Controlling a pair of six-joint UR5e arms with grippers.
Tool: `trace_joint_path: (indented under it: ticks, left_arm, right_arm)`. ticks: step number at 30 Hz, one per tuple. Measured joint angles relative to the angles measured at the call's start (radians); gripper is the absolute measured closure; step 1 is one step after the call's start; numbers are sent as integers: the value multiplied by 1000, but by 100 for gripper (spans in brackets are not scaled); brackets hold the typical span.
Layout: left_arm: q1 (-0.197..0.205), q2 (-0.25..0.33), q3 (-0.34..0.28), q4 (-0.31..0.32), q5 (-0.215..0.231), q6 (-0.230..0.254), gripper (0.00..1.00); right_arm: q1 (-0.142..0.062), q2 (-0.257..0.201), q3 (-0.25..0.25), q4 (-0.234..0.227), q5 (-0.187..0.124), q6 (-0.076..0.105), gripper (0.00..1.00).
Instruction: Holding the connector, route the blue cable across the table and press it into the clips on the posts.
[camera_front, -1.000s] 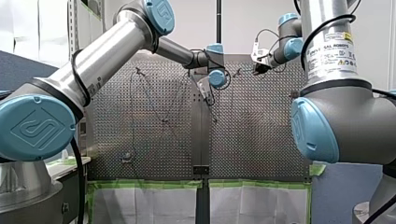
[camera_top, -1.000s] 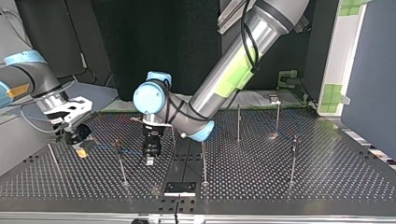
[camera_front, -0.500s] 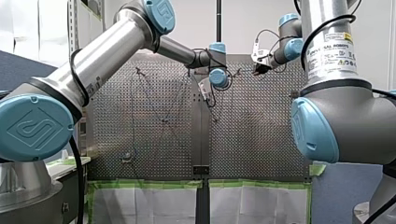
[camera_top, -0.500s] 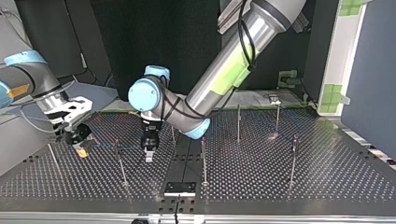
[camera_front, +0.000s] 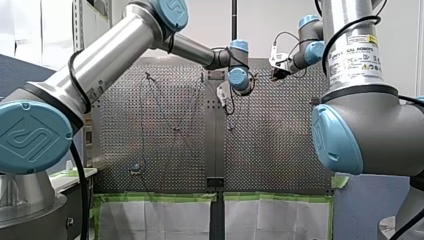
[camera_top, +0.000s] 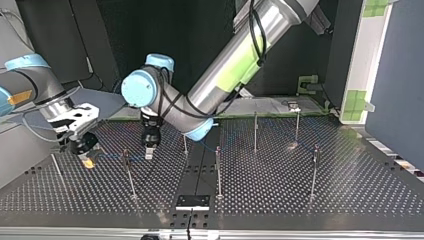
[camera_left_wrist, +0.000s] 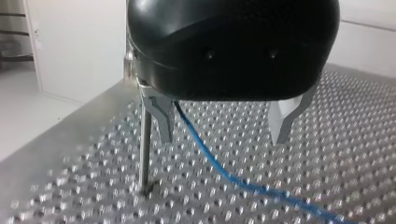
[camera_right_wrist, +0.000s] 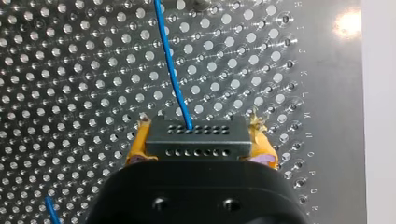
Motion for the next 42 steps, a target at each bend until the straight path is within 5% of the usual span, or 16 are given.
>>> trace_joint_path:
  ticks: [6,42]
  left_arm:
    - [-11,42,-43,-24,-11,-4,0]
    - [-31,352,-353,222,-12,31,0]
  right_arm:
    - [1,0,0,0,0,-1,100]
    - [10,0,0,2,-2,0,100]
